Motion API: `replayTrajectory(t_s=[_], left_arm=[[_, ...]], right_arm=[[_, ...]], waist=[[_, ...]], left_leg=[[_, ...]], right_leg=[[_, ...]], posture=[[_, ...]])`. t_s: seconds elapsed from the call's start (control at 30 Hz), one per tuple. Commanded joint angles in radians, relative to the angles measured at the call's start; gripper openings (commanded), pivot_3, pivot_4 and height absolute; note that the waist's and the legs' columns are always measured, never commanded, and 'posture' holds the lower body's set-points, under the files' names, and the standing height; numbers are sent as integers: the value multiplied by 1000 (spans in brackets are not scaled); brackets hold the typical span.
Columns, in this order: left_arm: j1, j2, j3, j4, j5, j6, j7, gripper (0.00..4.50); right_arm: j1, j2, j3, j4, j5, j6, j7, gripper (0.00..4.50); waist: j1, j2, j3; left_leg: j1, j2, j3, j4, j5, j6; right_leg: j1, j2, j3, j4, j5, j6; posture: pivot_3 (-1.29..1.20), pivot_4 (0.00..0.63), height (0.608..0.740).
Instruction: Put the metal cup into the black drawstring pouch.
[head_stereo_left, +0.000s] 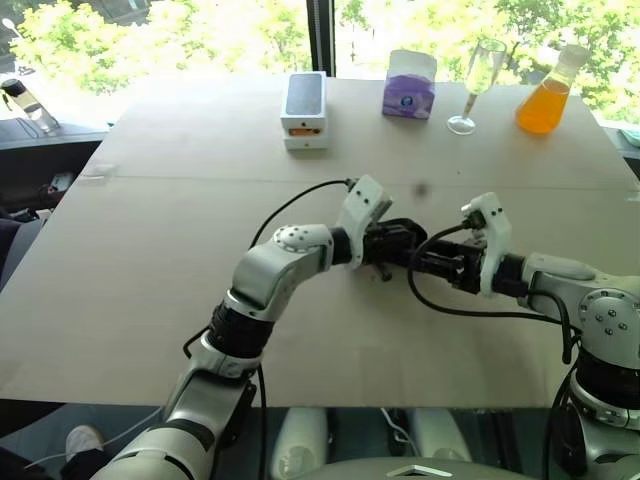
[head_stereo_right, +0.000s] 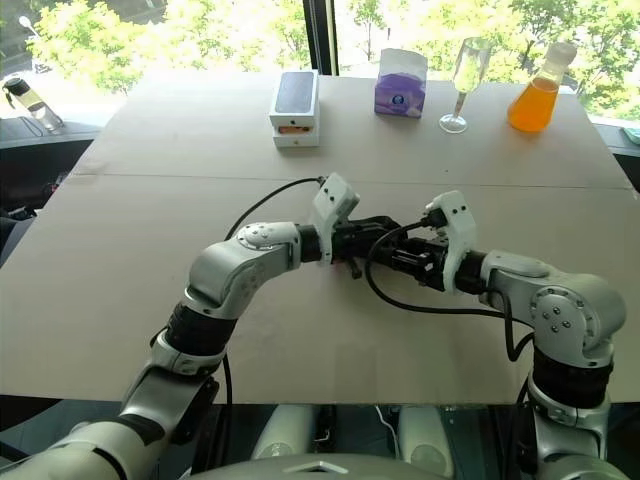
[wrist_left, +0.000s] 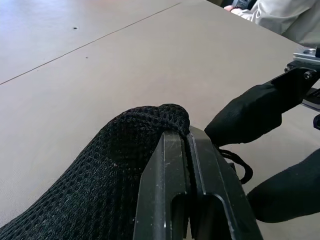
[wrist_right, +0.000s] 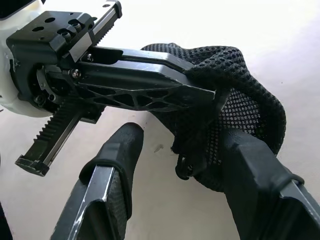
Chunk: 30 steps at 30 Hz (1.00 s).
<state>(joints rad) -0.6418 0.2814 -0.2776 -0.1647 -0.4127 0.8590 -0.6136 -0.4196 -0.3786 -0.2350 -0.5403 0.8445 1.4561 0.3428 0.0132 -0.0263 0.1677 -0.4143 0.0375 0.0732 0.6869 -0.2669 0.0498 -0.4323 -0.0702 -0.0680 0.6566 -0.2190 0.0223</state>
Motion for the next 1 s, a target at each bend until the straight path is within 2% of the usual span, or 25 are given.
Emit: replayTrajectory(t_s=[0.03, 0.37, 0.4, 0.43, 0.5, 0.57, 0.77, 0.87, 1.0], left_arm=[[3, -4, 1, -53, 4, -27, -7, 0], [18, -9, 6, -74, -2, -2, 2, 0], [19, -9, 6, -76, -3, 1, 2, 0], [20, -9, 6, -77, -3, 2, 3, 0], [21, -10, 6, -79, -3, 3, 5, 0], [23, -10, 5, -83, -3, 4, 7, 0], [31, -15, 10, -84, -6, 11, 14, 0], [35, -20, 20, -73, -12, 18, 19, 0], [23, -33, 50, -47, -22, 25, 27, 0]], right_arm=[[-21, -1, -15, -10, 27, 5, -3, 2638], [-35, -10, -24, 16, 46, 19, -2, 2638], [-36, -13, -23, 19, 47, 22, -1, 2123], [-36, -16, -21, 21, 48, 24, 0, 1882], [-32, -24, -10, 20, 52, 27, 6, 1036], [-26, -29, -2, 16, 57, 29, 11, 84], [-18, -36, -30, 19, 59, 15, 5, 24], [-5, -30, -101, 13, 96, 15, 5, 24], [-7, 43, -259, 14, 233, -14, -37, 24]], waist=[[0, 0, 0], [0, 0, 0], [0, 0, 0], [0, 0, 0], [0, 0, 0], [0, 0, 0], [0, 0, 0], [1, 0, 0], [0, 0, 0]], left_leg=[[0, 0, 0, 0, 0, 0], [0, 0, 0, 0, 0, 0], [0, 0, 0, 0, 0, 0], [0, 0, 0, 0, 0, 0], [0, 0, 0, 0, 0, 0], [0, 0, 0, 0, 0, 0], [0, 0, 0, 0, 0, 0], [0, 0, 0, 0, 0, 0], [0, 0, 0, 0, 0, 0]], right_leg=[[0, 0, 0, 0, 0, 0], [0, 0, 0, 0, 0, 0], [0, 0, 0, 0, 0, 0], [0, 0, 0, 0, 0, 0], [0, 0, 0, 0, 0, 0], [0, 0, 0, 0, 0, 0], [0, 0, 0, 0, 0, 0], [0, 0, 0, 0, 0, 0], [0, 0, 0, 0, 0, 0]], posture=[[0, 150, 737], [0, 150, 737], [0, 150, 737], [0, 150, 737], [0, 150, 737], [0, 150, 737], [0, 150, 737], [0, 150, 737], [0, 150, 737]])
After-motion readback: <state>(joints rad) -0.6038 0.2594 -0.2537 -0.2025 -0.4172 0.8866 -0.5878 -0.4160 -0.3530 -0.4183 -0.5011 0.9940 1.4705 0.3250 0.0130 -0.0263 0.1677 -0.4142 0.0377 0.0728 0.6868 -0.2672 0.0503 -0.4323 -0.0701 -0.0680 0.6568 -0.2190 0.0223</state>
